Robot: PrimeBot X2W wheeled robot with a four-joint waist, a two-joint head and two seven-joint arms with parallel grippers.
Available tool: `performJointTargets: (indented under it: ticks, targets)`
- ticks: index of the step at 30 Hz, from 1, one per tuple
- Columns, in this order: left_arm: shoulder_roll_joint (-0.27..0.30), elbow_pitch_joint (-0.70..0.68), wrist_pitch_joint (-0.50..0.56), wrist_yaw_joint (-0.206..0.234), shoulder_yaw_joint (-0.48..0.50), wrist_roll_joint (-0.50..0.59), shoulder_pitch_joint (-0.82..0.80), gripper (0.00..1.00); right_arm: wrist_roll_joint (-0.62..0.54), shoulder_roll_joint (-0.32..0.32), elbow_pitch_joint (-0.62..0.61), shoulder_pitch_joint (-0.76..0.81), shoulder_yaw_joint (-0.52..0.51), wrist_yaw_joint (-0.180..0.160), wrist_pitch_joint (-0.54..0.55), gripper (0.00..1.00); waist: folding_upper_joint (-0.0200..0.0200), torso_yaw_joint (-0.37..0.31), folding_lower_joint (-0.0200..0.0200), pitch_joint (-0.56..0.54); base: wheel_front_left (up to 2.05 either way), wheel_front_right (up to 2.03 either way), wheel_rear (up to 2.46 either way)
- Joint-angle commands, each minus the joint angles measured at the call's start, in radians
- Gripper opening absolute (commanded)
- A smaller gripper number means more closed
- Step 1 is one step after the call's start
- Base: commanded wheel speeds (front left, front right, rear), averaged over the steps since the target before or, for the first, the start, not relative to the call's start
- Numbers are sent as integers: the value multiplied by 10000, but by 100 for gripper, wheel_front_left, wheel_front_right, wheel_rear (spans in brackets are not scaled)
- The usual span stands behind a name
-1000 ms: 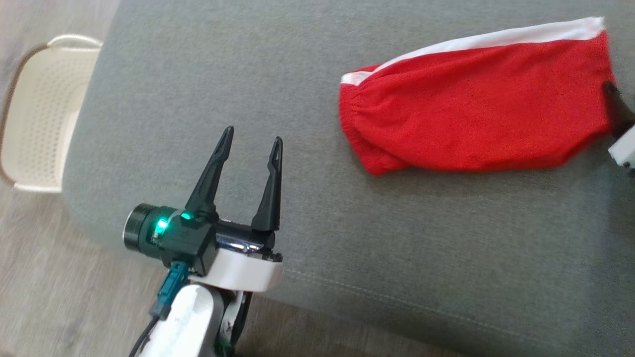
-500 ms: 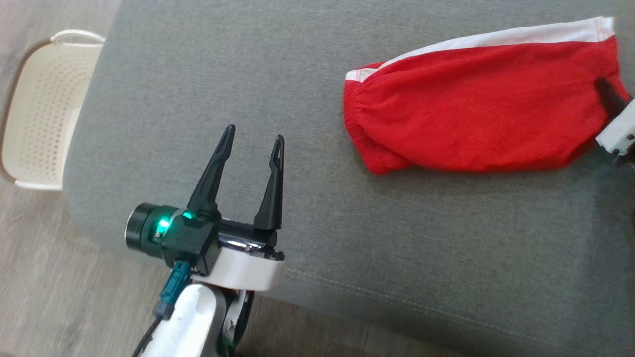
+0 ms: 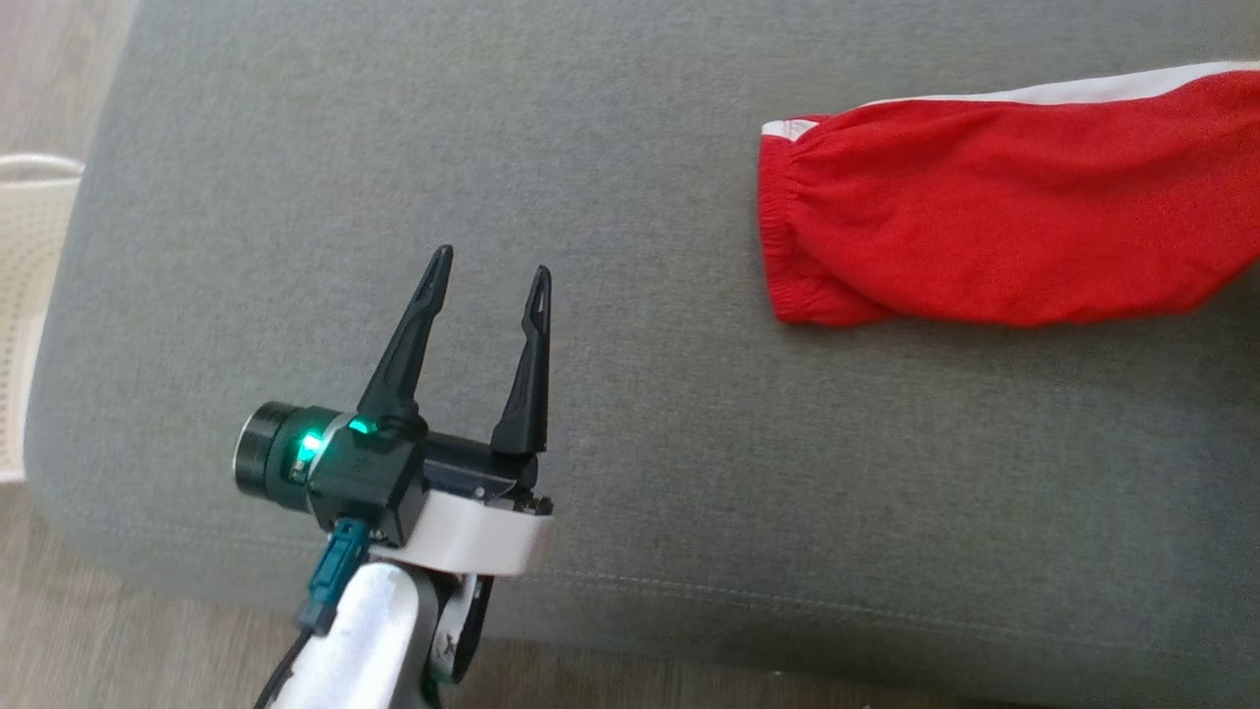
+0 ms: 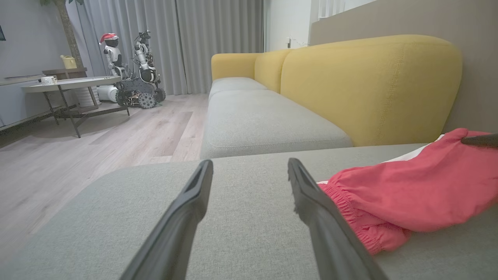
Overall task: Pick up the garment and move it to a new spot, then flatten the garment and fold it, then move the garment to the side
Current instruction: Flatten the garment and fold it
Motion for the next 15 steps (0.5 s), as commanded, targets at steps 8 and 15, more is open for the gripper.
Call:
performJointTargets:
  ticks: [8, 15]
  targets:
    - [31, -83, -51, -119, 447, 121, 84, 100, -692, 249, -2013, -244, 1072, 35, 277, 0, 0, -440, 0, -377, 0, 0, 0]
    - [28, 109, -51, -220, 415, 128, 89, 100, -890, 1280, -3396, -400, 2461, 35, 929, 0, 0, -466, 0, -669, 0, 0, 0]
